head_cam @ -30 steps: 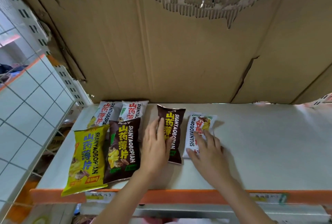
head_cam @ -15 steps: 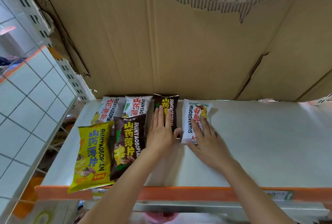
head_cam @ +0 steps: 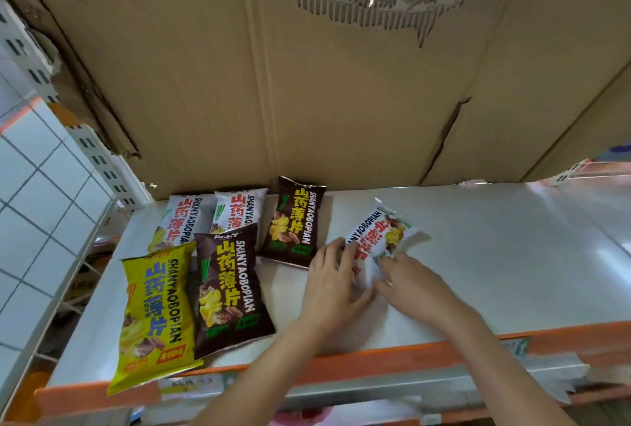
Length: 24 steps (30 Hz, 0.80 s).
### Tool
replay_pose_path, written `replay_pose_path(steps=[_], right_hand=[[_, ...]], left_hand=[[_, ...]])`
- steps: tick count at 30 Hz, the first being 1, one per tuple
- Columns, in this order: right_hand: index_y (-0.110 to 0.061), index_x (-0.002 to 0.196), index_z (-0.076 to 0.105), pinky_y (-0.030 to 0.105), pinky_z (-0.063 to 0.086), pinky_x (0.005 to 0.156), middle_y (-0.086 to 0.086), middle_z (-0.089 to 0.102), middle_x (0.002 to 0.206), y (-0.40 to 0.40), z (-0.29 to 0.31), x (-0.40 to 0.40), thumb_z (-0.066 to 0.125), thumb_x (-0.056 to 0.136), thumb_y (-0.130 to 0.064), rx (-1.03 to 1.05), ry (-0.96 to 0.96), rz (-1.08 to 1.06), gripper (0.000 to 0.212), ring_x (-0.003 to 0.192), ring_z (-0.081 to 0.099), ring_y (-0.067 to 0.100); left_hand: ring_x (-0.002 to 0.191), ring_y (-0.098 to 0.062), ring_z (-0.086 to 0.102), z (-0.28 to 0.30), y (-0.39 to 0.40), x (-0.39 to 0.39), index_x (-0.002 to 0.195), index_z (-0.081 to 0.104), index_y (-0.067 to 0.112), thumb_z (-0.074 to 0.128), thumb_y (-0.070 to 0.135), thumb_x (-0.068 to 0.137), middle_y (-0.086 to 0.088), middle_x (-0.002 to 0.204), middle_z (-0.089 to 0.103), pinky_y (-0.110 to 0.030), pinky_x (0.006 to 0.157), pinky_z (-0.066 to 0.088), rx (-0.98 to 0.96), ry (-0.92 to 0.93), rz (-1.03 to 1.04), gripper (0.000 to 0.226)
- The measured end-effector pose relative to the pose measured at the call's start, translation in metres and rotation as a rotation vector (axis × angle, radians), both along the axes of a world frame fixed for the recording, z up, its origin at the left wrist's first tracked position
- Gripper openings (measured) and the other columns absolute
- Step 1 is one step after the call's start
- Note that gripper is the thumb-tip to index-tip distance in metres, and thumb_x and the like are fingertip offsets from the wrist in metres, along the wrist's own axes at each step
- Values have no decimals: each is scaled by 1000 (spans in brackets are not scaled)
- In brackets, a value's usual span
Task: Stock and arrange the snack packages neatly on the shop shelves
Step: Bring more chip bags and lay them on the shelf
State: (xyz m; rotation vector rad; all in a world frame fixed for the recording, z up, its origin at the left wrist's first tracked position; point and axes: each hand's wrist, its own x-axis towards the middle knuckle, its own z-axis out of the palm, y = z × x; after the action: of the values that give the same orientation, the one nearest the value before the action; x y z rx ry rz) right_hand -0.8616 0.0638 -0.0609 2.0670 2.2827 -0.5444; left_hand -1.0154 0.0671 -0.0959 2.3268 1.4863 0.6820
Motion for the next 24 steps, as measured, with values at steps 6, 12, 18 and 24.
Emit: replay_pose_path(steps=[6, 12, 18, 24], right_hand=[[-24, 103, 52, 26, 22, 97, -11, 35, 126, -14, 5, 22, 54, 82, -15, 237, 144, 52, 23, 126, 26, 12], [-35, 118, 43, 31, 36, 91, -17, 26, 144, -19, -2, 25, 54, 86, -43, 64, 148, 28, 35, 120, 41, 10], [-34, 130, 43, 26, 23, 109, -17, -8, 154, -6, 0, 21, 63, 83, -40, -1, 282, 79, 51, 140, 11, 10], [-31, 146, 23, 27, 13, 112, -20, -15, 151, 24, -2, -6, 63, 84, -37, -116, 308, 121, 75, 140, -2, 7]], left_hand=[[142, -18, 22, 20, 31, -3, 137, 42, 10, 51, -2, 75, -6, 145, 41, -25, 114, 18, -216, -39, -366, 65], [141, -14, 12, 18, 49, -42, 133, 45, 23, 47, 21, 88, 2, 148, 32, -43, 114, 5, 88, 335, 96, 45], [145, -20, -8, 0, 27, -56, 141, 31, 20, 38, 40, 95, -2, 158, 5, -53, 109, 19, -24, 377, 131, 50], [134, -15, -35, -8, 15, -63, 149, 15, 23, 37, 35, 97, 0, 158, -11, -48, 115, 2, 0, 300, 87, 58]])
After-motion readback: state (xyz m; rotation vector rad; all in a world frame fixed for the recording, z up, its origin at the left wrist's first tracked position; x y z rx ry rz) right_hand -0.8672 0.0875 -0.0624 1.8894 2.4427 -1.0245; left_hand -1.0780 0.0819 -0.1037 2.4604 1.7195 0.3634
